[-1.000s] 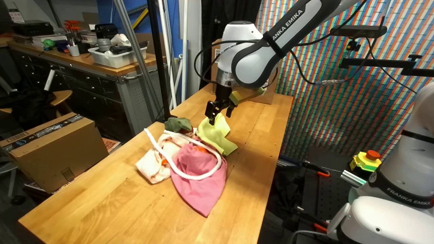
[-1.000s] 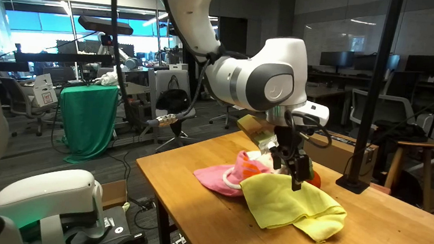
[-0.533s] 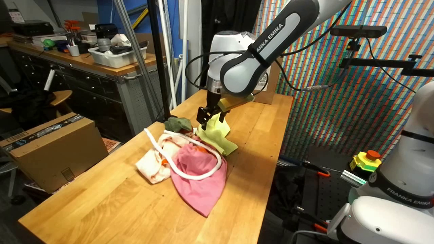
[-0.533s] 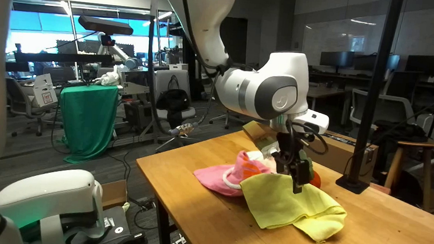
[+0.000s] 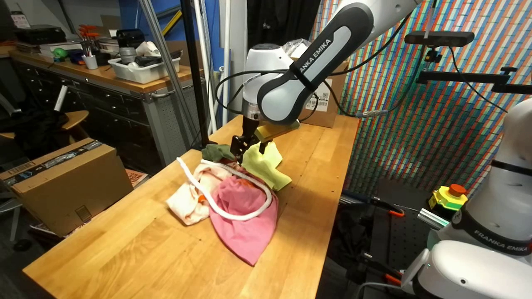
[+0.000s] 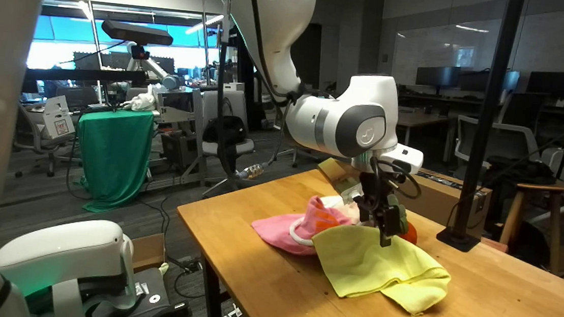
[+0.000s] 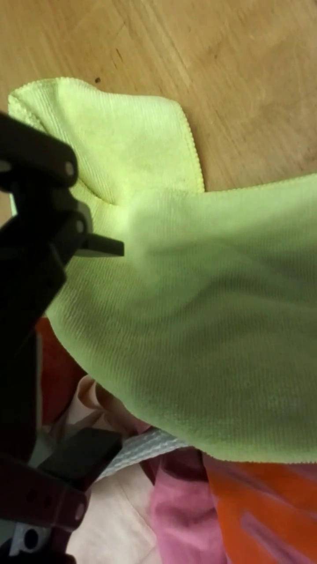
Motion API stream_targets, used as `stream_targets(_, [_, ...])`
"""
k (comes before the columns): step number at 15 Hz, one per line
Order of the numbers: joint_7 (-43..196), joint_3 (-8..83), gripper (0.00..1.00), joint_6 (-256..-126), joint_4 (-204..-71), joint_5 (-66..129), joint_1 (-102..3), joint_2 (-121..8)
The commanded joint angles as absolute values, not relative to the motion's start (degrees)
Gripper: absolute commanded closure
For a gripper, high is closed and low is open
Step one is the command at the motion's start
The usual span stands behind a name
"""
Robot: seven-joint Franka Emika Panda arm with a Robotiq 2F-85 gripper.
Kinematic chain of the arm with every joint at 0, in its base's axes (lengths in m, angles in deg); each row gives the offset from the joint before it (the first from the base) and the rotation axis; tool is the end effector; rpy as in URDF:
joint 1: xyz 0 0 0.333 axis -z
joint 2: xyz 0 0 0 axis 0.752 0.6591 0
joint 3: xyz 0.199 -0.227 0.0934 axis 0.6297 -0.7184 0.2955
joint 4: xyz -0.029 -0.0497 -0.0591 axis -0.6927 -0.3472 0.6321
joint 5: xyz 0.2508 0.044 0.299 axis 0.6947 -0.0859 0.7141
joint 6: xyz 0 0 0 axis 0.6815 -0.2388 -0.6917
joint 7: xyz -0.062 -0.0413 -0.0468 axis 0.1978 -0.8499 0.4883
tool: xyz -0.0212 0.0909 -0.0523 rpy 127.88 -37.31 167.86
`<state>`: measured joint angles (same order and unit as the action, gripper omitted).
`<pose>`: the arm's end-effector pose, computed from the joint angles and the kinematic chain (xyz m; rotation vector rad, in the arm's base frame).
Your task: Separate the things on the heap
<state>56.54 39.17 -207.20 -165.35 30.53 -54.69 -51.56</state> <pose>0.5962 0.0405 0.2553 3.0837 -0.4885 0.2664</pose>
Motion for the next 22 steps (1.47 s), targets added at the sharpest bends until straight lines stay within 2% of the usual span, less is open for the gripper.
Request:
stream_targets(1, [54.6, 37.4, 0.00, -206.8, -162.0, 30.0, -56.6, -48.8])
stream_targets(8, [52.6, 34.7, 0.00, -206.8, -160.4, 29.8, -58.1, -46.5])
stream_targets(9, [52.4, 34.4, 0.09, -206.9, -160.5, 29.8, -58.2, -46.6])
stream_targets(10, [52.3, 34.3, 0.26, -206.9, -160.6, 30.0, -58.2, -46.8])
stream_targets(18, [50.8, 33.3, 0.88, -207.7, -161.5, 29.7, -58.8, -48.1])
stream_targets(20, [50.1, 32.8, 0.96, -207.7, -162.0, 29.4, -59.1, -48.7])
stream_targets(22, [49.1, 32.4, 0.98, -206.5, -162.2, 29.7, -59.3, -49.3])
